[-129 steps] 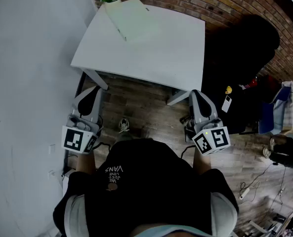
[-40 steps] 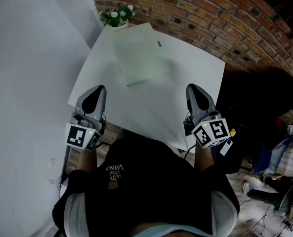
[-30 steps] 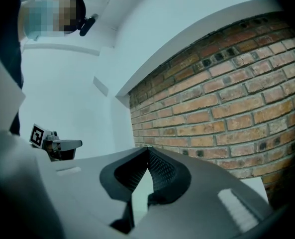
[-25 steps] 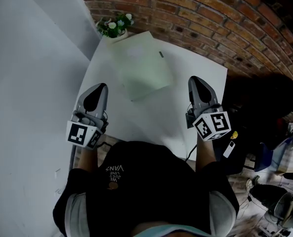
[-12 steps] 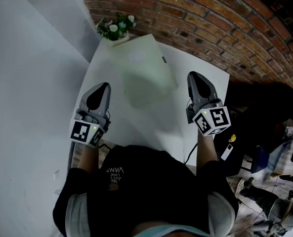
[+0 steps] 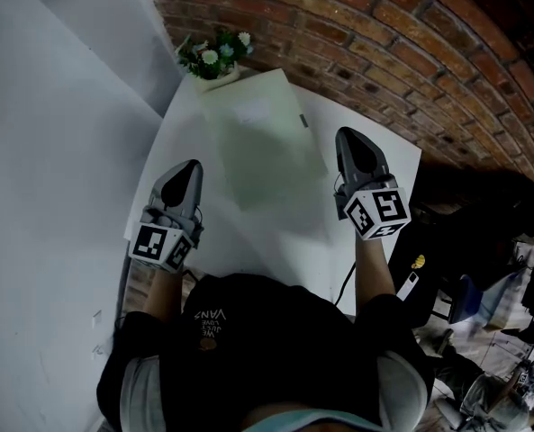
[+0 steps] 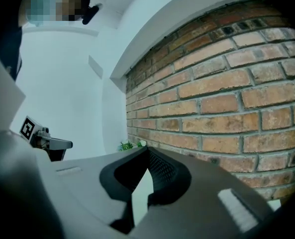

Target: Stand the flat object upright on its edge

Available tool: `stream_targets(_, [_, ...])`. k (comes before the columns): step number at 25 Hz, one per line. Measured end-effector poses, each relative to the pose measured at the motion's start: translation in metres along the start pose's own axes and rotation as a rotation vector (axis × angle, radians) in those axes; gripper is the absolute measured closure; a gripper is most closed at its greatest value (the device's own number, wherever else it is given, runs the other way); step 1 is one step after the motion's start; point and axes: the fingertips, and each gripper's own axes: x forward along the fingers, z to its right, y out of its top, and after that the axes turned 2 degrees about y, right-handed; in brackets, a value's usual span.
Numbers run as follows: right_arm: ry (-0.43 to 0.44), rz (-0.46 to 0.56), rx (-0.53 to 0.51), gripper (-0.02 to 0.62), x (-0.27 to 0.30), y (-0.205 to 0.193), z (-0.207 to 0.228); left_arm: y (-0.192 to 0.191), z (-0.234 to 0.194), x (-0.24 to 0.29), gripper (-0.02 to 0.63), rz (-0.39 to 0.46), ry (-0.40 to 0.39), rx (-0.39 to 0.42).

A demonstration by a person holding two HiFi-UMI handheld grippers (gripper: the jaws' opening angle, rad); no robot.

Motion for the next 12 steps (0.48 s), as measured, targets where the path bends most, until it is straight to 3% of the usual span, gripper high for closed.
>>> stream_targets(12, [0.017, -0.115, 0.105, 0.592, 0.038, -0.056, 0.027, -0.048, -0.017, 0.031, 0.593, -0.137, 0.049, -0.102])
